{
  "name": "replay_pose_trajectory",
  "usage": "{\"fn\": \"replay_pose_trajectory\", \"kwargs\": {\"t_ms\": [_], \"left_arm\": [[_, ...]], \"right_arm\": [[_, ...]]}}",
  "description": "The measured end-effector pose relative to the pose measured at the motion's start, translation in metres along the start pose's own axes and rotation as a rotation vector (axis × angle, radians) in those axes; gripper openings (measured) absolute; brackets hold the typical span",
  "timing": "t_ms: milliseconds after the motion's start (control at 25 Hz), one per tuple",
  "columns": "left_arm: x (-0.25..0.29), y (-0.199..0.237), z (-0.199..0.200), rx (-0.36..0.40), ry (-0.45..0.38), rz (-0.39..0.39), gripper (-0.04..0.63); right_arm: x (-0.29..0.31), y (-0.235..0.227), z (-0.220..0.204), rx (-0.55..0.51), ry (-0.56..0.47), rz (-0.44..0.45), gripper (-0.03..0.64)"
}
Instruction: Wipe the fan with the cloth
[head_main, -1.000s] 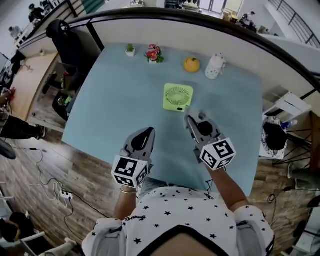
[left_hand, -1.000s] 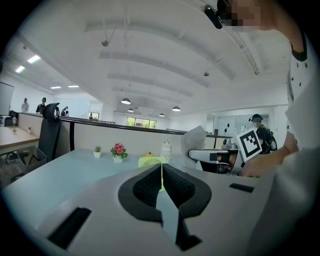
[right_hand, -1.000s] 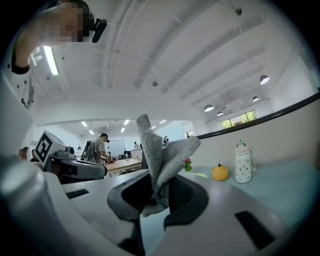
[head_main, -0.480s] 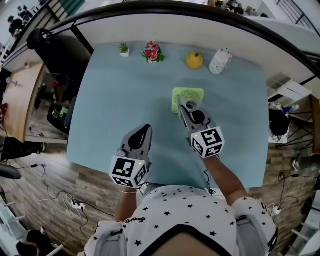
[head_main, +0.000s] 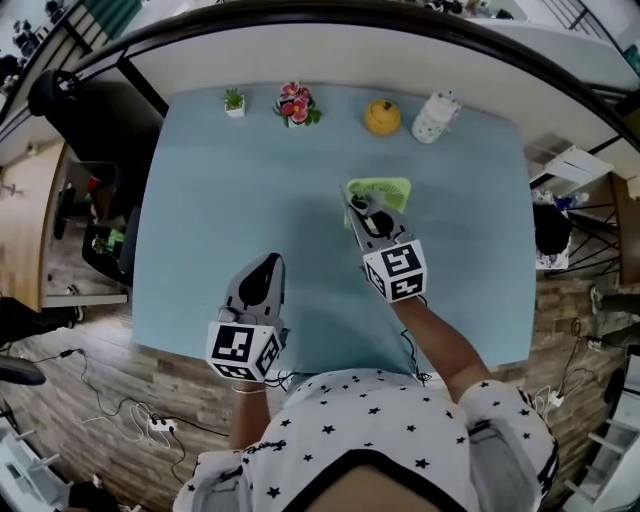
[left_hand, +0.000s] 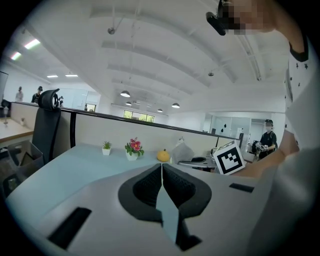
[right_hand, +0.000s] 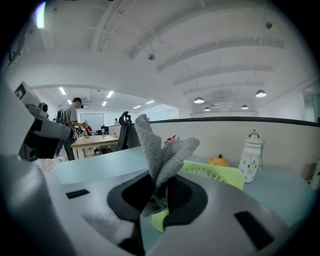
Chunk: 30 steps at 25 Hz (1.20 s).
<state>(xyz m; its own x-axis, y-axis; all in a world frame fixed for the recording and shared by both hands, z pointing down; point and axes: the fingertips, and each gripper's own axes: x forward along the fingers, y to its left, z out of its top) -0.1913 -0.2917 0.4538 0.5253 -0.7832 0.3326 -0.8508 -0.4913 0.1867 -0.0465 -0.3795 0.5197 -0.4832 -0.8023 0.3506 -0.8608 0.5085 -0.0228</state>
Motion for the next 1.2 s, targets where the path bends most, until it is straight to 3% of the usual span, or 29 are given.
{"fn": "replay_pose_trajectory", "kwargs": {"t_ms": [520, 1200], "left_arm": [[-0.008, -0.001, -0.001, 0.001, 0.004, 0.025, 0.031], [0.002, -0.036, 0.006, 0.031, -0.006, -0.024, 0.031]], "right_arm": [[0.002, -0.022, -0.003, -0.002, 0.02, -0.059, 0.048], [-0.05, -0.108, -0.026, 0.034, 0.052, -0.243, 0.048]]}}
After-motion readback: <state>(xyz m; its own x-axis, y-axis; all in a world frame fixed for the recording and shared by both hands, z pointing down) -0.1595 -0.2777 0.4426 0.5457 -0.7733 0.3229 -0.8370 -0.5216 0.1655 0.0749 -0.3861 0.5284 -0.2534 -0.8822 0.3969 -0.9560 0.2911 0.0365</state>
